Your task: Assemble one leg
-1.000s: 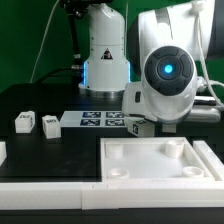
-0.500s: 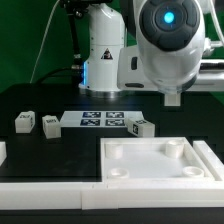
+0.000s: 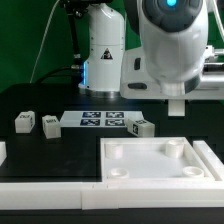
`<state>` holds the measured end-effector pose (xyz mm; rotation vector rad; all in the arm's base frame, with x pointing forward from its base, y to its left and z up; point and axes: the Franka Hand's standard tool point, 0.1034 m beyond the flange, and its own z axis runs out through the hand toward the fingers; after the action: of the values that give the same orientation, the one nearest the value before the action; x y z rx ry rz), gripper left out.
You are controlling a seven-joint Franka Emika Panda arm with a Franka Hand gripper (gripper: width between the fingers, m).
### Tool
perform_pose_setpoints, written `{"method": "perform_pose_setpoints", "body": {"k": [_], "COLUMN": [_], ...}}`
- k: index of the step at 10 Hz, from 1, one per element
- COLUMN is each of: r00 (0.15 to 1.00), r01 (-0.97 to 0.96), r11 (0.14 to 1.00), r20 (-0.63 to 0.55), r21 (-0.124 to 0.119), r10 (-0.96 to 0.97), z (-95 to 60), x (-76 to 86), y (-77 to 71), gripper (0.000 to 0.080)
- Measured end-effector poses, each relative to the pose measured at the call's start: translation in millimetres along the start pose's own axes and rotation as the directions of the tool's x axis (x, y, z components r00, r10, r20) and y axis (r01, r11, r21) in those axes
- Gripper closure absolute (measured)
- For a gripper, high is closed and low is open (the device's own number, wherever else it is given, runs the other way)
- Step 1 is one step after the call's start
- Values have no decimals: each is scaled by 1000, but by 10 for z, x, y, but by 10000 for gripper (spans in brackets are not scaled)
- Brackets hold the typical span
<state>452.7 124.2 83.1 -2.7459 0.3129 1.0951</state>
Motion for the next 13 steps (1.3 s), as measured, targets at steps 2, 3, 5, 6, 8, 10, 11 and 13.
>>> {"method": "perform_pose_setpoints", "body": {"k": [2, 3, 5, 6, 8, 10, 11, 13], "r00": [976, 963, 877, 831, 739, 631, 644, 646], "r01": [50, 74, 124, 127, 132, 139, 139, 139], "r11": [998, 996, 990, 990, 989, 989, 989, 989], "r20": [-212, -258, -460, -537, -659, -765, -754, -752], "r21": [-36, -51, -67, -66, -63, -52, -52, -53], "r10": [-56, -84, -141, -142, -141, -129, -131, -131], "z": [97, 78, -176, -271, -479, -735, -734, -719], "x": [137, 197, 311, 314, 255, 211, 201, 209], "y": [114, 160, 188, 188, 157, 65, 59, 62], "gripper": [511, 511, 511, 511, 511, 511, 511, 511]}}
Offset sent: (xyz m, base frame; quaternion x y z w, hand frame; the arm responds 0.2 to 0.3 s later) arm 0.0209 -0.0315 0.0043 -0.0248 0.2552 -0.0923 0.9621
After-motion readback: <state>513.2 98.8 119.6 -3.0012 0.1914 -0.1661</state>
